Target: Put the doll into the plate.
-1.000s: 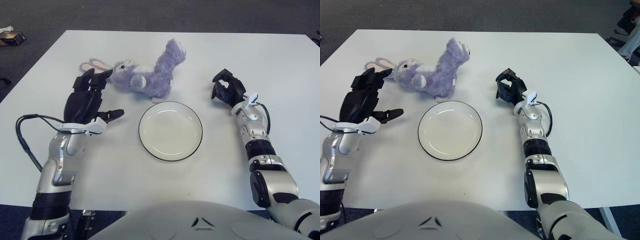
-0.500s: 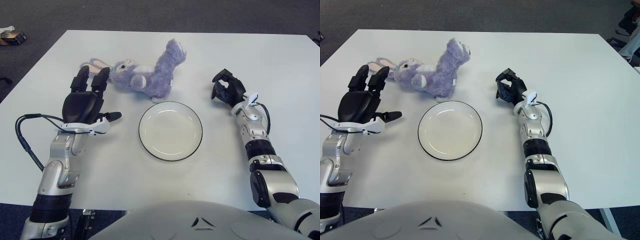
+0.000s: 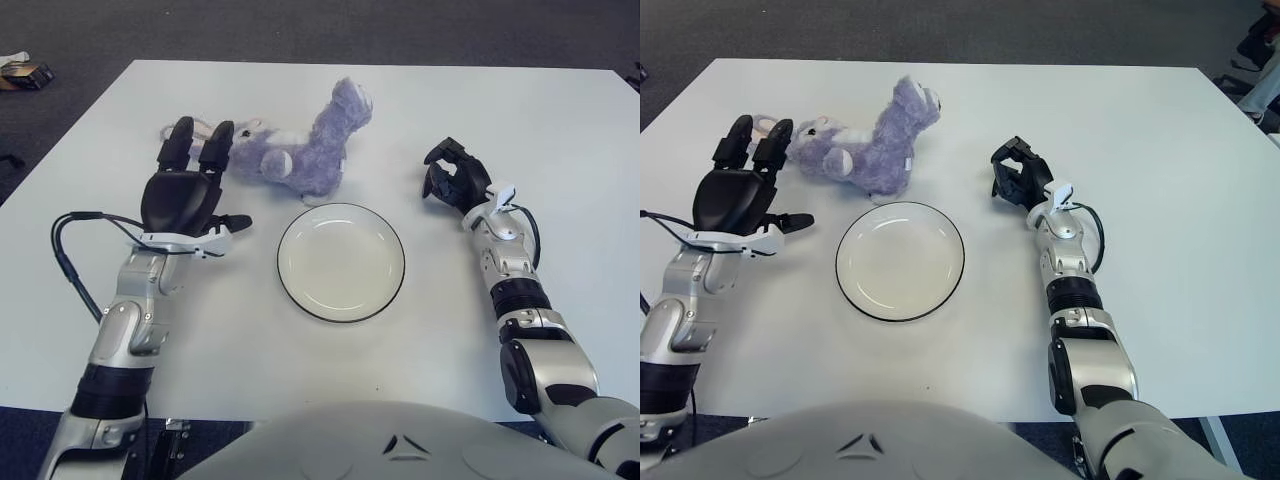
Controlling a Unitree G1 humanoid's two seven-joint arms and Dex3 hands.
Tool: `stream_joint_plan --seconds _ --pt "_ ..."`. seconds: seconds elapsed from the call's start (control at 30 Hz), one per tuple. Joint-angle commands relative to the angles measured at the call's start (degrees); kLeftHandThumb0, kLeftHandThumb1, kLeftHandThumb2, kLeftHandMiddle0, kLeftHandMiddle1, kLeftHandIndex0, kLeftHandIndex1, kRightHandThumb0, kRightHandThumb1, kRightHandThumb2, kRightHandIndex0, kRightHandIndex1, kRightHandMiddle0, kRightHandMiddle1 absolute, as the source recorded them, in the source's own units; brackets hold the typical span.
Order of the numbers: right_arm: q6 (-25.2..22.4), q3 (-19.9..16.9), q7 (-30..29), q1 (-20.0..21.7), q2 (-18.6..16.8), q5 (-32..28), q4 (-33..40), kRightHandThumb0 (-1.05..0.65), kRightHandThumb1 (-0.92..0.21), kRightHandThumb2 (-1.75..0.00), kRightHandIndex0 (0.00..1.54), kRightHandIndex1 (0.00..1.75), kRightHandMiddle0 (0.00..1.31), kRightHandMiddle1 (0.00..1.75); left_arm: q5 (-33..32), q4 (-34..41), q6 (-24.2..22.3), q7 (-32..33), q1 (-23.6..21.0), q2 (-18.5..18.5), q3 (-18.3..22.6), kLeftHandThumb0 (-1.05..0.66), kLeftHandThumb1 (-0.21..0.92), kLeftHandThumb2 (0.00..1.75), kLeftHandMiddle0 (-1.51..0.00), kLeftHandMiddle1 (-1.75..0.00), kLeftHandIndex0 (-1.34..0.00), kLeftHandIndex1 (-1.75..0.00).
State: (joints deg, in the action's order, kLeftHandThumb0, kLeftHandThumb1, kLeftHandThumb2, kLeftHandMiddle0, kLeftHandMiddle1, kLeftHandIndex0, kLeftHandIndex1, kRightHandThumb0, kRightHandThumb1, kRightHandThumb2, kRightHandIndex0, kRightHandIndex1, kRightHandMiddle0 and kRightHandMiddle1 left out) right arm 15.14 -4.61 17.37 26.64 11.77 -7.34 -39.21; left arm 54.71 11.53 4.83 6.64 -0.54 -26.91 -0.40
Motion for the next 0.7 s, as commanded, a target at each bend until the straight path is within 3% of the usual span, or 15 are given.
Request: stream_joint_plan --seconds 0.0,0.3,0.67 --pt "-3.27 1.05 0.25 -2.84 -0.60 1.40 -3.00 -0.37 -0.77 -0.73 0.82 1.74 0.29 1.75 -0.33 -2.41 2.78 3.88 -1.63 -1.65 -0.79 -0.78 0.47 0.66 0.00 0.00 0.00 -0.31" --pt "-3.63 1.15 -0.77 -2.89 -0.87 1.64 -2.69 -0.37 -0.77 -0.74 0.80 1.74 0.29 1.75 -5.30 -9.36 11.72 10.96 -5.14 -2.37 -1.78 -0.56 0.32 0.88 0.00 0.00 0.00 -0.55" --pt "-3.36 1.26 -0.74 -2.94 -0.83 1.63 -2.71 -0.37 -0.74 -0.77 0.83 1.75 0.30 1.75 -5.15 -14.45 17.80 13.47 -9.06 -5.07 -3.76 -0.59 0.31 0.90 0.00 0.00 0.00 -0.60"
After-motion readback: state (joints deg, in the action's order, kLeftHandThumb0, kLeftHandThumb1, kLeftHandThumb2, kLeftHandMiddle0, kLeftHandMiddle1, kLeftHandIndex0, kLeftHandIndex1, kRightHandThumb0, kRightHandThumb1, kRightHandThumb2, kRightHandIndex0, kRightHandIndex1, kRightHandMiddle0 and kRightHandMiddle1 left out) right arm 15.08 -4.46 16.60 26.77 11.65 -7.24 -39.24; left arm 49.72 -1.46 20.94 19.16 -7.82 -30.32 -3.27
